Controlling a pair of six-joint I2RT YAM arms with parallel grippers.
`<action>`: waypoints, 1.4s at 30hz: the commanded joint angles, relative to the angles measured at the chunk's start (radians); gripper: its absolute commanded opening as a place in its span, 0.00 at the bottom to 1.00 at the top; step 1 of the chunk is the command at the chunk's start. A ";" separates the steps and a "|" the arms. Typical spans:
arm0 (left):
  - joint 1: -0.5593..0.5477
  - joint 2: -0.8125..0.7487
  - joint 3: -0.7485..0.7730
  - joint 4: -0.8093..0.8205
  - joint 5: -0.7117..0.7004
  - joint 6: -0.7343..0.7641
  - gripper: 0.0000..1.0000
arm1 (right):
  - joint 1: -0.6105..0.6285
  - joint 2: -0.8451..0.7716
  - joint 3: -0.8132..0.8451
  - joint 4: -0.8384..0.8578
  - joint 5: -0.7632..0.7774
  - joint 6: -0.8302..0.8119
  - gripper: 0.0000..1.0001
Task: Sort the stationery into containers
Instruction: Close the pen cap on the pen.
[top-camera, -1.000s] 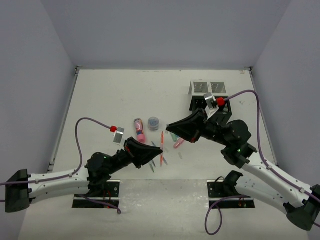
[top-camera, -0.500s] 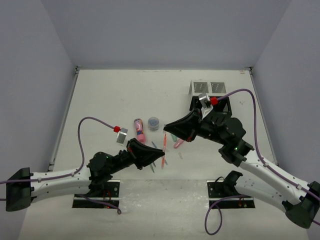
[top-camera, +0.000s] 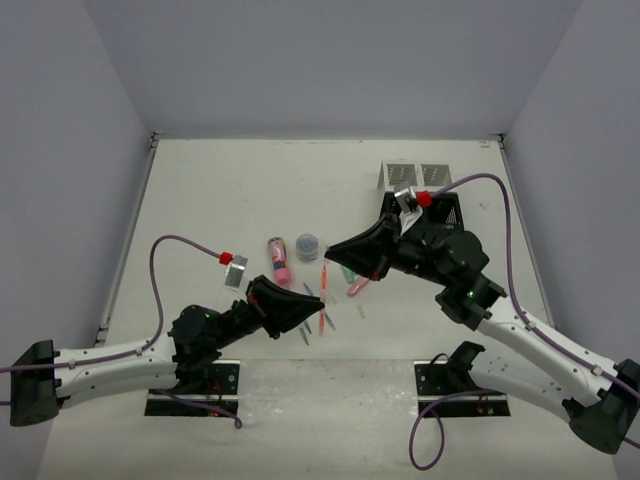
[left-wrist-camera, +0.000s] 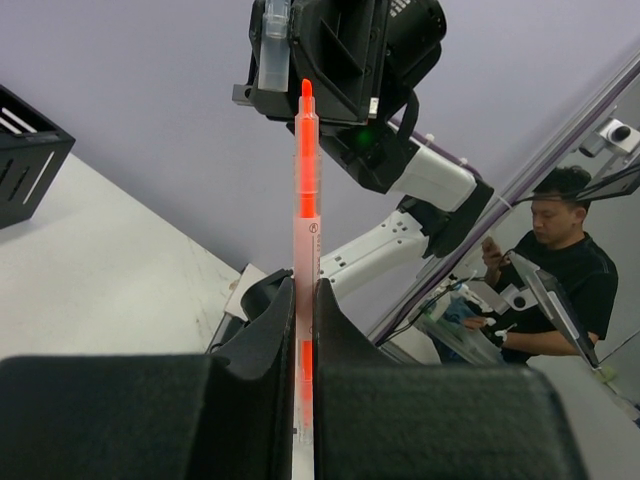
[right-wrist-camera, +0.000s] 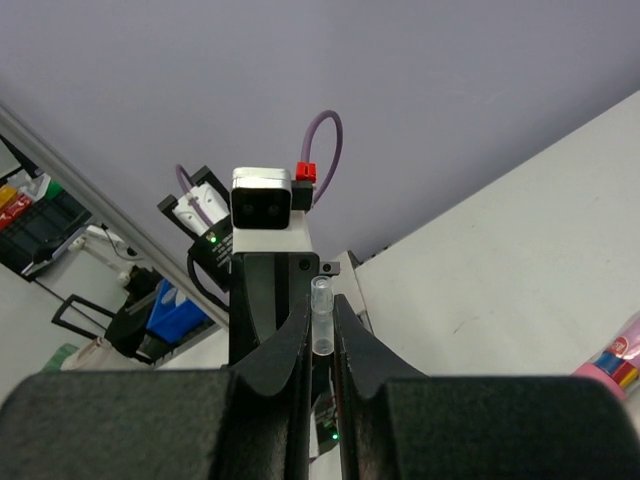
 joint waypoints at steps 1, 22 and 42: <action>-0.003 0.011 0.038 -0.004 -0.004 0.019 0.00 | 0.005 0.007 0.061 0.001 -0.001 -0.021 0.00; -0.003 -0.020 0.041 -0.022 -0.015 0.034 0.00 | 0.006 0.023 0.065 0.006 -0.048 -0.020 0.00; -0.003 -0.004 0.034 0.001 -0.036 0.029 0.00 | 0.006 0.021 0.047 0.023 -0.083 -0.003 0.00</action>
